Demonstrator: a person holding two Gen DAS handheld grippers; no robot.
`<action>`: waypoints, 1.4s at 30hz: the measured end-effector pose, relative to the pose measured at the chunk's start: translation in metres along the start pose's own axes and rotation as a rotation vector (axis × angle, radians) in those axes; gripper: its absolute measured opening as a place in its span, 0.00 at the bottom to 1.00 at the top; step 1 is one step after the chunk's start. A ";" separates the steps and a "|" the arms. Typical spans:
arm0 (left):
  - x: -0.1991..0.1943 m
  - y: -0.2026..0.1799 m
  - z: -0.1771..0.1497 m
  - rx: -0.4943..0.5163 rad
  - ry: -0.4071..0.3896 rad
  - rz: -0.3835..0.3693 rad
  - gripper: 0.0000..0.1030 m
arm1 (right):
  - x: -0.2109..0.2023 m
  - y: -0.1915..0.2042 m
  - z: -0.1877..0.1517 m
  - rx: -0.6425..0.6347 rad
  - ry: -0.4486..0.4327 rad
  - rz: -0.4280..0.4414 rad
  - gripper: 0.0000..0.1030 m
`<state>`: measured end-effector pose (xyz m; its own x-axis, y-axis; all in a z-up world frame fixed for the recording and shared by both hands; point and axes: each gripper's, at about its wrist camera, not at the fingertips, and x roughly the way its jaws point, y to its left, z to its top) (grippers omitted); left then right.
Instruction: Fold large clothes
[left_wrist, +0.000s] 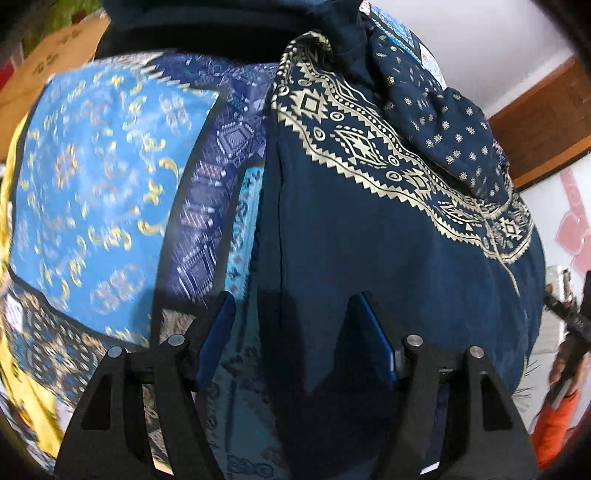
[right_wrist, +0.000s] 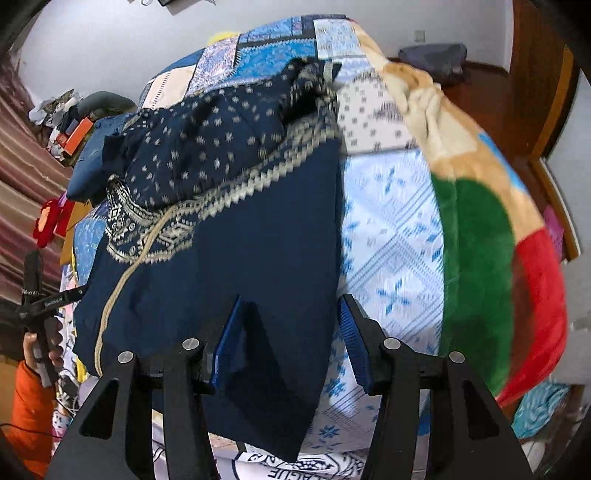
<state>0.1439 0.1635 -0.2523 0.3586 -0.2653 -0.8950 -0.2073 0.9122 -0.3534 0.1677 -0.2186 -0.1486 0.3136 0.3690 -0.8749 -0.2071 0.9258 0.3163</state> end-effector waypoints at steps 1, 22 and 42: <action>-0.001 0.001 -0.002 -0.009 0.001 -0.012 0.65 | 0.001 0.001 -0.002 0.001 -0.006 0.001 0.50; -0.092 -0.073 0.045 0.215 -0.264 -0.137 0.07 | -0.036 0.051 0.038 -0.118 -0.157 0.133 0.08; 0.022 -0.077 0.254 0.176 -0.334 0.244 0.09 | 0.079 -0.031 0.218 0.077 -0.097 0.014 0.09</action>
<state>0.3993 0.1664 -0.1757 0.5988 0.0536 -0.7991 -0.1750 0.9824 -0.0653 0.4005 -0.1998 -0.1478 0.3999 0.3851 -0.8317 -0.1413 0.9225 0.3591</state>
